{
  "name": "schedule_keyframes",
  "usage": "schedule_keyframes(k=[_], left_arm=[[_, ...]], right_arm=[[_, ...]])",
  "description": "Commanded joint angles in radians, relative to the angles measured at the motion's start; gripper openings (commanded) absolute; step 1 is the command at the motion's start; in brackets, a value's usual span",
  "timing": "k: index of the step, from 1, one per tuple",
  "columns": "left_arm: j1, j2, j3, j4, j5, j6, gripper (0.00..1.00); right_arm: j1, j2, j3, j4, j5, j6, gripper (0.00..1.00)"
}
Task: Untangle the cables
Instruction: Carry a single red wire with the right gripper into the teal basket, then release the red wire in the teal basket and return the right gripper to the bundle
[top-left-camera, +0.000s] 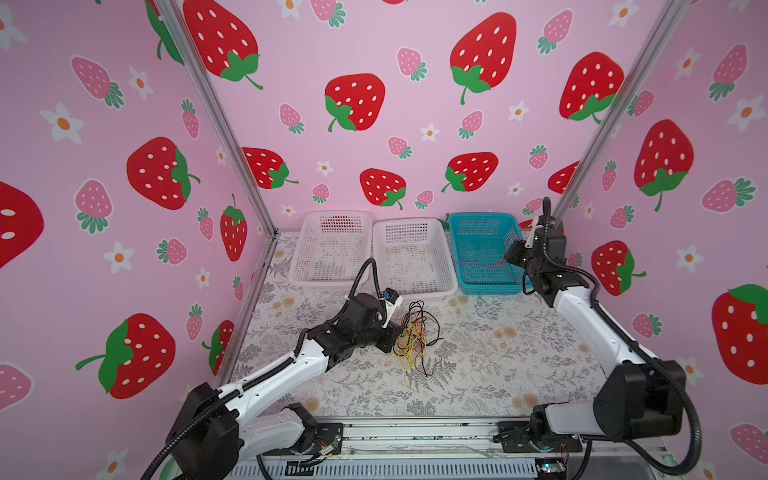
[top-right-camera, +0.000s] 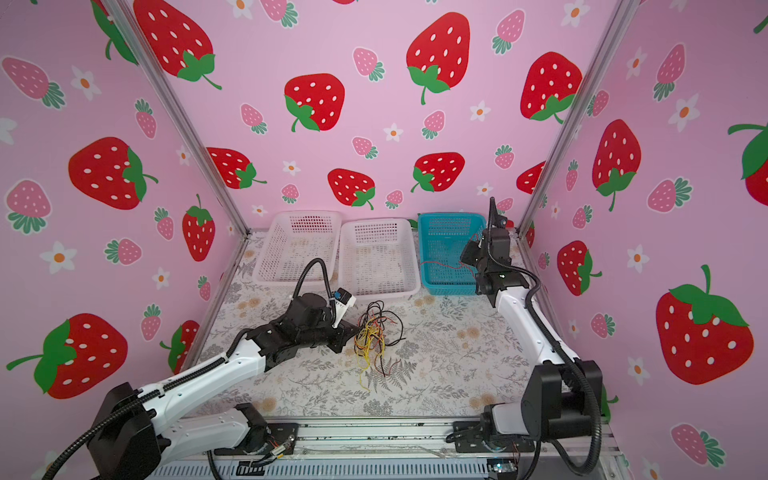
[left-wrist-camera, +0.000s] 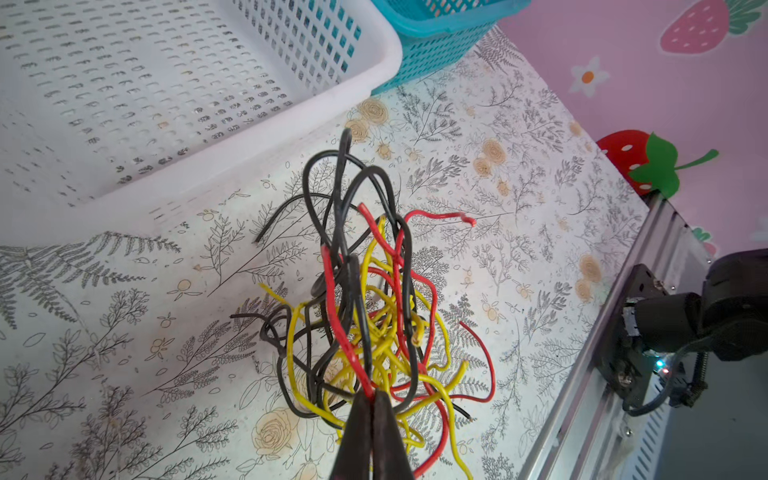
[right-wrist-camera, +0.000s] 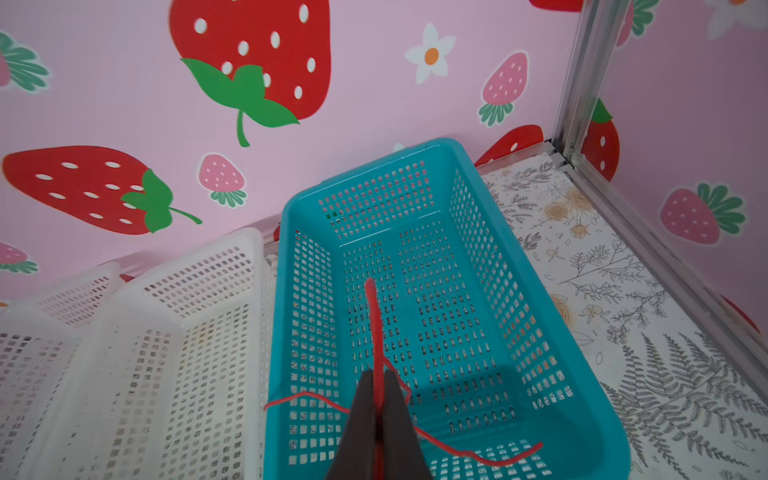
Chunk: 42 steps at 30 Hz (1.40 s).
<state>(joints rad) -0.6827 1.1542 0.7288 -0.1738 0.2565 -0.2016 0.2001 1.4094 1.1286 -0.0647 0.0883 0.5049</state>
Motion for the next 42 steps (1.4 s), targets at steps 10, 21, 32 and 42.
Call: schedule_keyframes(k=[10,21,32,42], left_arm=[[-0.008,-0.06,-0.002,0.038,0.025,0.065,0.0],[-0.009,-0.051,0.02,0.022,0.007,0.037,0.0],[-0.009,-0.044,0.04,-0.008,-0.01,0.023,0.0],[-0.011,-0.022,0.062,-0.032,-0.002,0.013,0.0]], right_arm=[[-0.014,0.156,0.087,0.047,-0.014,0.032,0.22],[-0.013,0.02,0.027,0.054,-0.068,0.011,0.76],[-0.006,-0.091,-0.058,0.049,-0.133,0.011,0.79],[0.035,-0.165,-0.16,-0.009,-0.162,-0.048,0.78]])
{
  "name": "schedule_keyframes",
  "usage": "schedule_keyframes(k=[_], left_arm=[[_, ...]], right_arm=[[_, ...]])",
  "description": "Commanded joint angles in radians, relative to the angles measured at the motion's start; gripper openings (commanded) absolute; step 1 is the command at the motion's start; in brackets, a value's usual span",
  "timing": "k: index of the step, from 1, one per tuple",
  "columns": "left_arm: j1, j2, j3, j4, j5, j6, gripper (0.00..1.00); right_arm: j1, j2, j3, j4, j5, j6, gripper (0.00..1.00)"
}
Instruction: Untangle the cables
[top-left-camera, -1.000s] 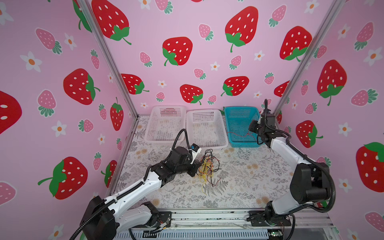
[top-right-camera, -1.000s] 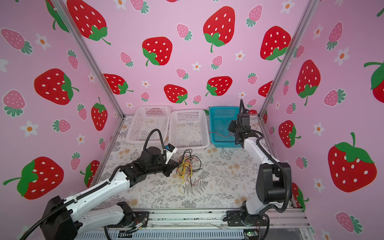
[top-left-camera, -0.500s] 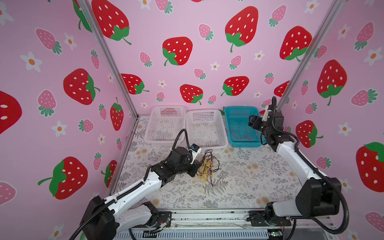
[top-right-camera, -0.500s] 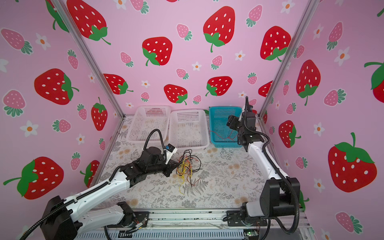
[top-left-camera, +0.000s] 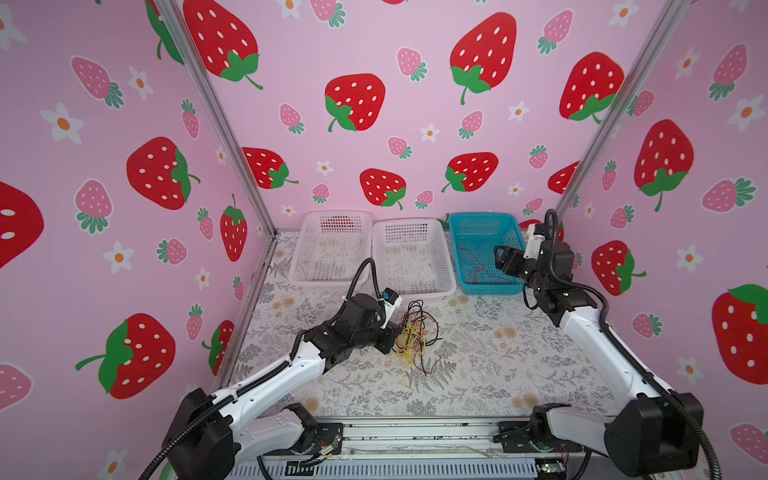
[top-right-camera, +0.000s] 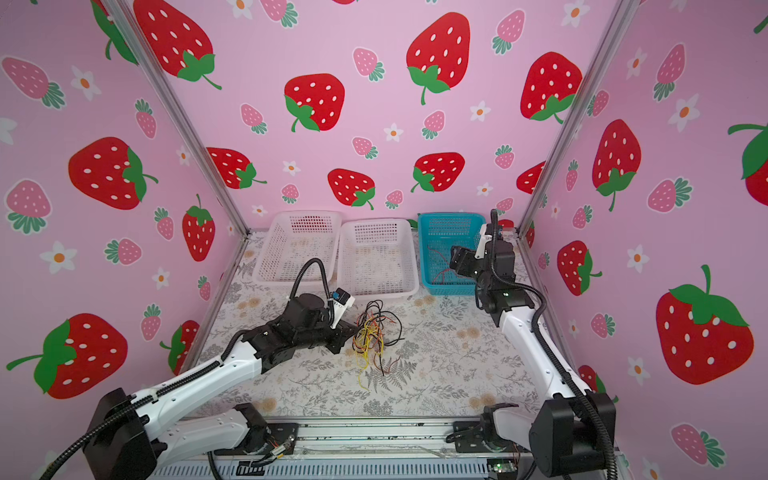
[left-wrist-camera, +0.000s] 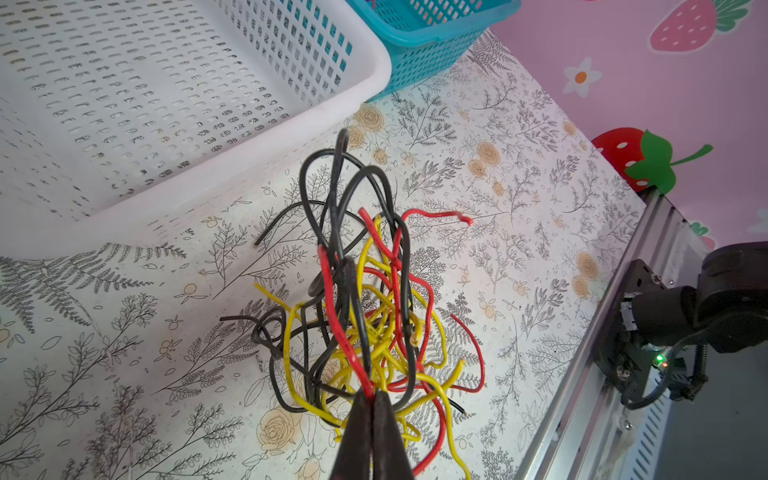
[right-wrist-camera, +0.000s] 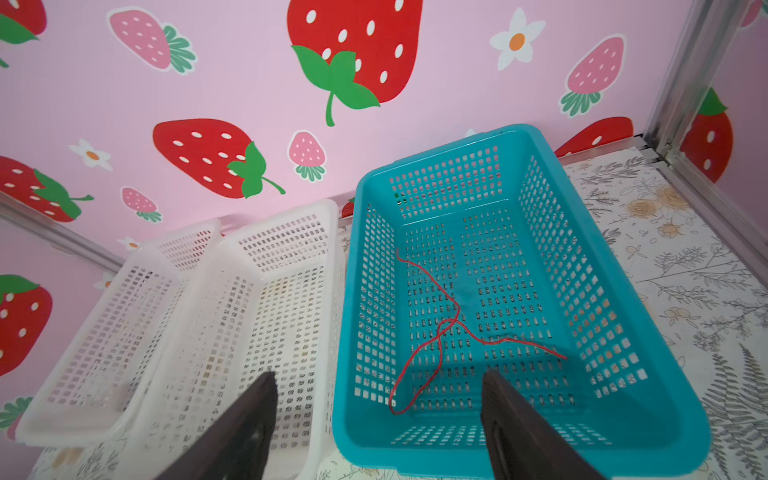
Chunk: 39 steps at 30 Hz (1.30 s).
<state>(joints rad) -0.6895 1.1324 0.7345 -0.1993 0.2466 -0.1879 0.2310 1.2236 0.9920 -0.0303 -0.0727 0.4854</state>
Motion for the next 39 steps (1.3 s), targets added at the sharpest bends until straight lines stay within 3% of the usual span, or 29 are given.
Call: schedule_keyframes(k=[1,8,20,27,35,39], left_arm=[[-0.004,0.0,0.058,-0.01,0.007,-0.001,0.0],[-0.008,-0.023,0.048,-0.015,-0.006,0.006,0.0],[-0.009,-0.012,0.072,-0.031,-0.019,-0.044,0.0],[-0.009,-0.014,0.069,-0.016,-0.012,-0.059,0.0],[-0.007,-0.009,0.065,-0.01,0.008,-0.059,0.0],[-0.007,-0.018,0.06,-0.002,0.021,-0.057,0.0]], right_arm=[[0.004,0.035,-0.031,-0.047,-0.006,-0.028,0.78],[0.047,0.049,-0.075,-0.013,-0.087,-0.009,0.76],[0.378,-0.271,-0.381,0.161,-0.303,-0.018,0.73],[0.569,-0.388,-0.561,0.295,-0.274,0.046,0.65],[0.713,-0.208,-0.573,0.434,-0.154,0.07,0.52],[0.744,-0.11,-0.532,0.448,-0.061,0.078,0.4]])
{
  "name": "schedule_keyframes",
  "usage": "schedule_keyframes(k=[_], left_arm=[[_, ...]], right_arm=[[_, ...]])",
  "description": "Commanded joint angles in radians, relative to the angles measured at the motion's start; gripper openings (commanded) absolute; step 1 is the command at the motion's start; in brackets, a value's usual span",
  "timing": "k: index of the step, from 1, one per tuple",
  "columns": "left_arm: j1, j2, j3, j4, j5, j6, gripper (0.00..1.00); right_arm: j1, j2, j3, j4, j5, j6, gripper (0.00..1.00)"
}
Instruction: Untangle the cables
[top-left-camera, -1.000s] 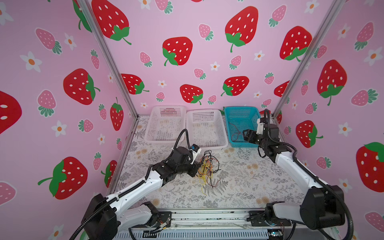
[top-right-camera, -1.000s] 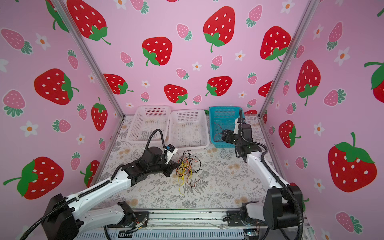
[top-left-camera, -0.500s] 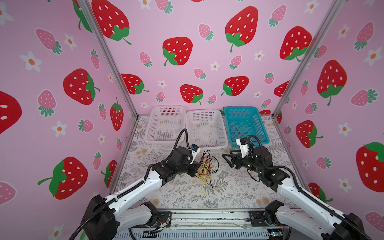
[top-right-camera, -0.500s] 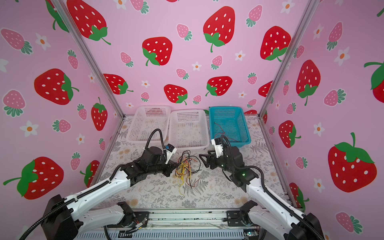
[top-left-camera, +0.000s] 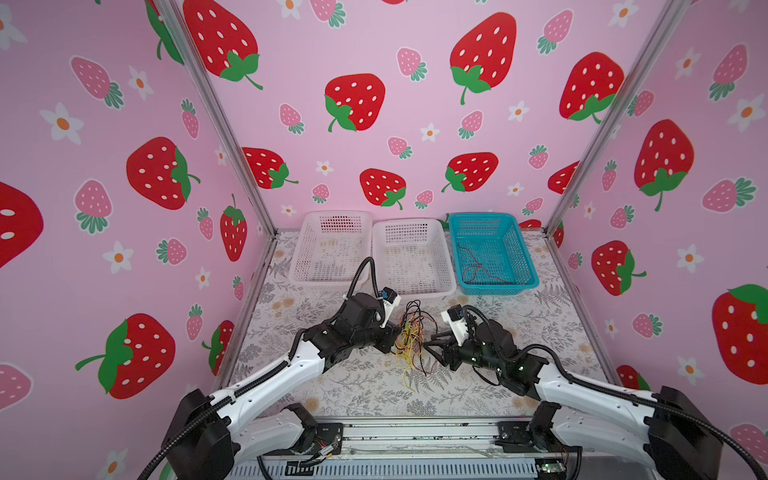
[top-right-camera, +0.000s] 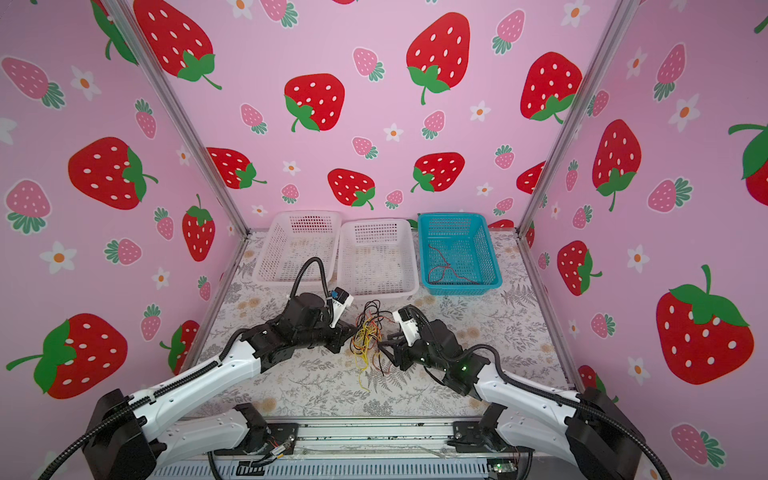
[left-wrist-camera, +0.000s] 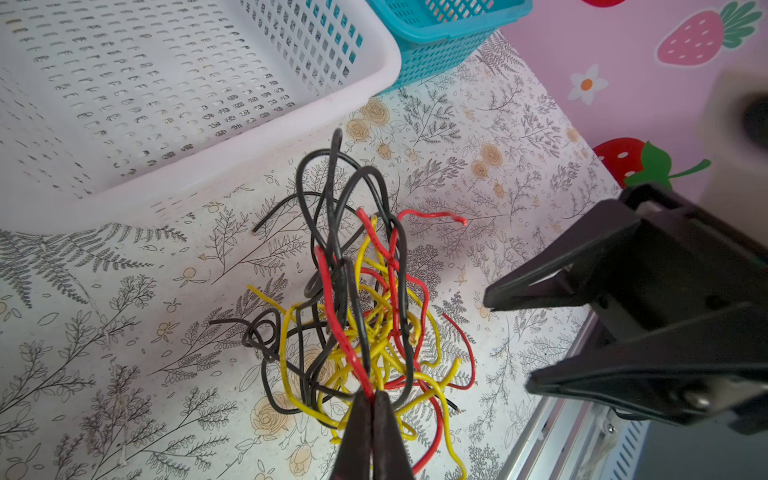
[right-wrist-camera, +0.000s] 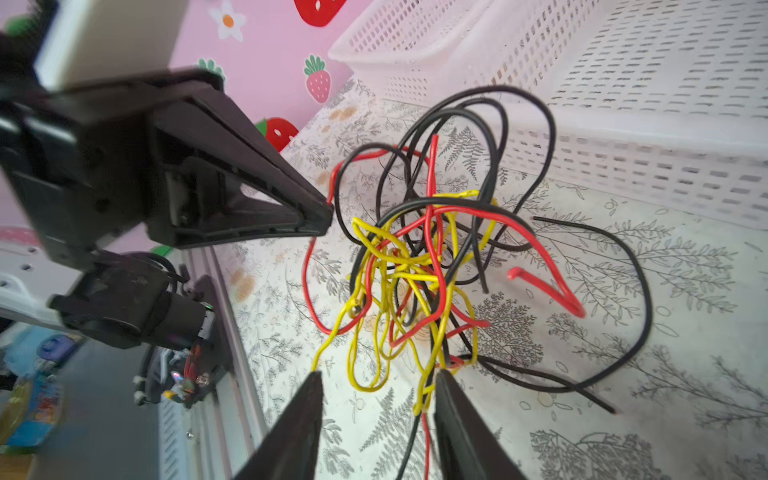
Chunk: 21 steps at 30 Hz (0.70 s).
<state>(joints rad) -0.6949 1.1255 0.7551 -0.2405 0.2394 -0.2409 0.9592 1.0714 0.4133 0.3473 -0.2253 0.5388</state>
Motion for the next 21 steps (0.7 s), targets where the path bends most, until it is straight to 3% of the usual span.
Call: schedule_keyframes(k=[1,5,15,19,21], left_arm=[[-0.002,-0.014,0.037,0.043,0.032,-0.003,0.0],[-0.002,-0.019,0.033,0.05,0.041,0.0,0.0],[-0.003,-0.049,0.024,0.064,0.066,-0.005,0.0],[-0.003,-0.079,0.007,0.086,0.065,-0.007,0.0],[-0.002,-0.091,0.009,0.075,0.054,-0.008,0.0]], right_arm=[[0.017,0.063,0.055,0.07,0.119,0.033,0.37],[0.018,0.138,0.09,0.048,0.195,0.054,0.28],[0.021,0.209,0.09,0.113,0.213,0.065,0.23],[0.021,0.19,0.059,0.124,0.224,0.067,0.05],[0.02,0.168,0.043,0.114,0.248,0.069,0.03]])
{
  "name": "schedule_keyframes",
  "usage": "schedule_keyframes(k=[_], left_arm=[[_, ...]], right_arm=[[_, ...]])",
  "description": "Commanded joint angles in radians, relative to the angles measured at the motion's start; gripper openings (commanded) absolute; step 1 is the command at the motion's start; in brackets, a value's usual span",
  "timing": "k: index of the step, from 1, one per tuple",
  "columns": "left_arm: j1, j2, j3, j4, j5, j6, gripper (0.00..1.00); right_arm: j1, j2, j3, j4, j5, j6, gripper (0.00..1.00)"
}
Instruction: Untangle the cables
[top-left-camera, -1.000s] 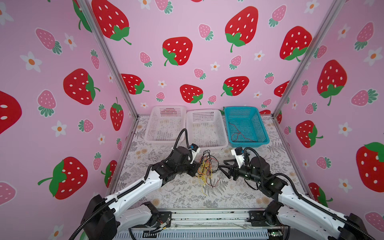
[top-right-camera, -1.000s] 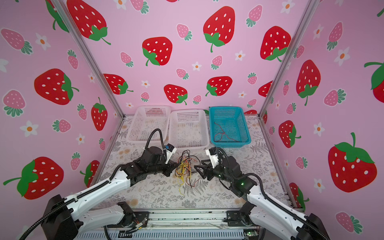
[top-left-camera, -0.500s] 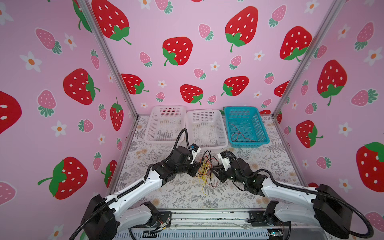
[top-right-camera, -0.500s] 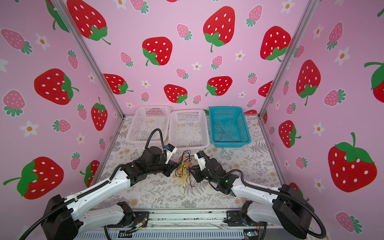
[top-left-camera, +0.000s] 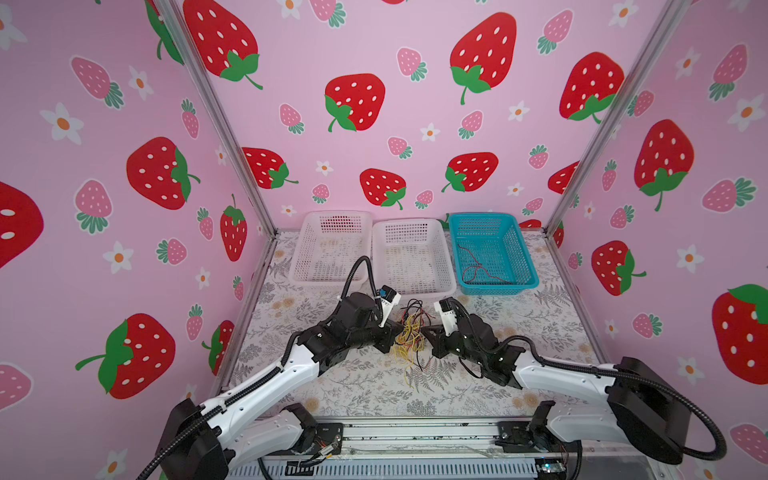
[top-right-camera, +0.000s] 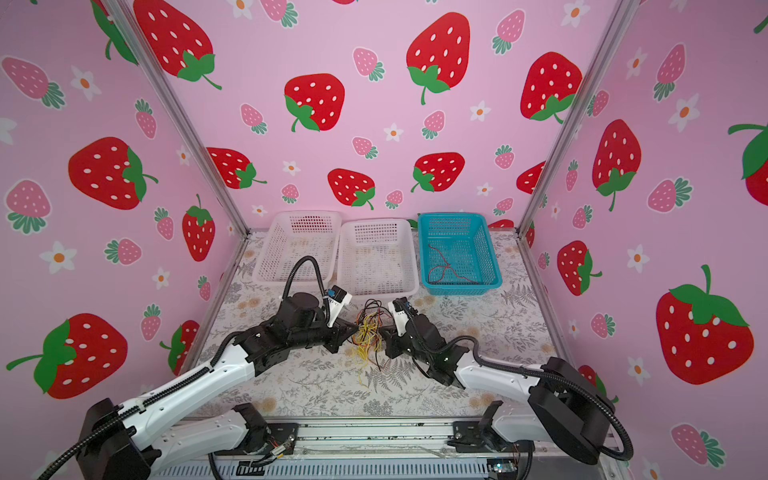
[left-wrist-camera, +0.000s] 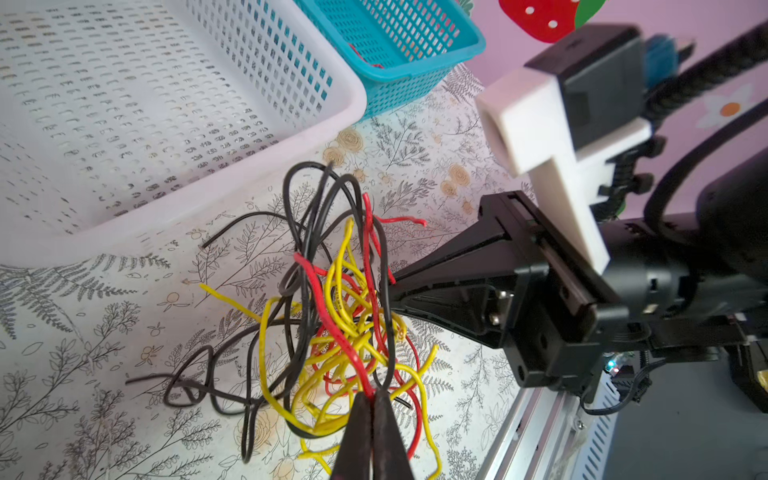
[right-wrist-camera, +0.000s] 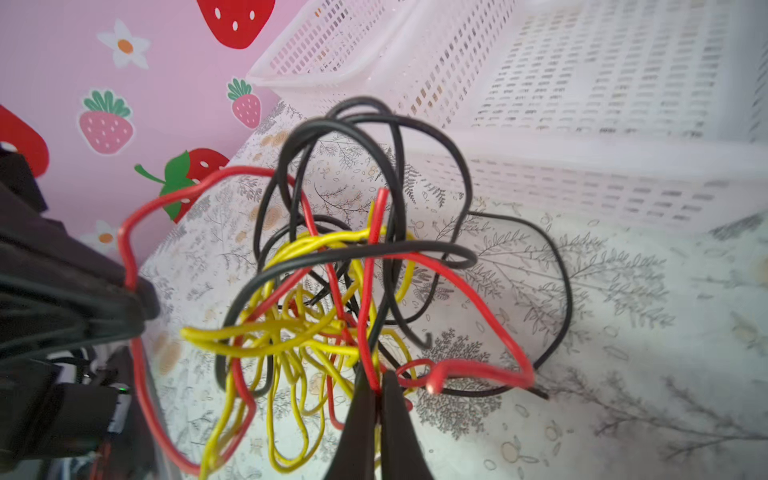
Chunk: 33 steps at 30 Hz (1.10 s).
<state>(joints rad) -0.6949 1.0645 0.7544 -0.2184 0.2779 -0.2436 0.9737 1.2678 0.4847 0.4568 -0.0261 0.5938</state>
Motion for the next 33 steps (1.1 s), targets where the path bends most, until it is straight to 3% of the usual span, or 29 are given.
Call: schedule_keyframes(k=[1,9,14,21,30,33], left_arm=[[-0.003,-0.038,0.01,0.044,0.009,-0.004,0.0],[0.01,-0.125,0.129,-0.201,-0.181,-0.01,0.0],[0.055,-0.225,0.111,-0.27,-0.265,-0.027,0.0],[0.104,-0.323,0.03,-0.311,-0.289,-0.029,0.0],[0.107,-0.419,-0.048,-0.298,-0.3,-0.024,0.0],[0.106,-0.422,-0.066,-0.283,-0.272,-0.024,0.0]], right_arm=[[0.005,-0.044,-0.039,-0.002,0.064,0.014,0.0],[0.001,-0.208,-0.096,-0.212,0.224,0.02,0.0],[-0.054,-0.3,-0.115,-0.391,0.276,0.068,0.0],[-0.196,-0.459,-0.123,-0.561,0.271,0.099,0.0],[-0.396,-0.571,-0.078,-0.711,0.228,0.039,0.0],[-0.419,-0.573,-0.091,-0.656,0.109,0.024,0.0]])
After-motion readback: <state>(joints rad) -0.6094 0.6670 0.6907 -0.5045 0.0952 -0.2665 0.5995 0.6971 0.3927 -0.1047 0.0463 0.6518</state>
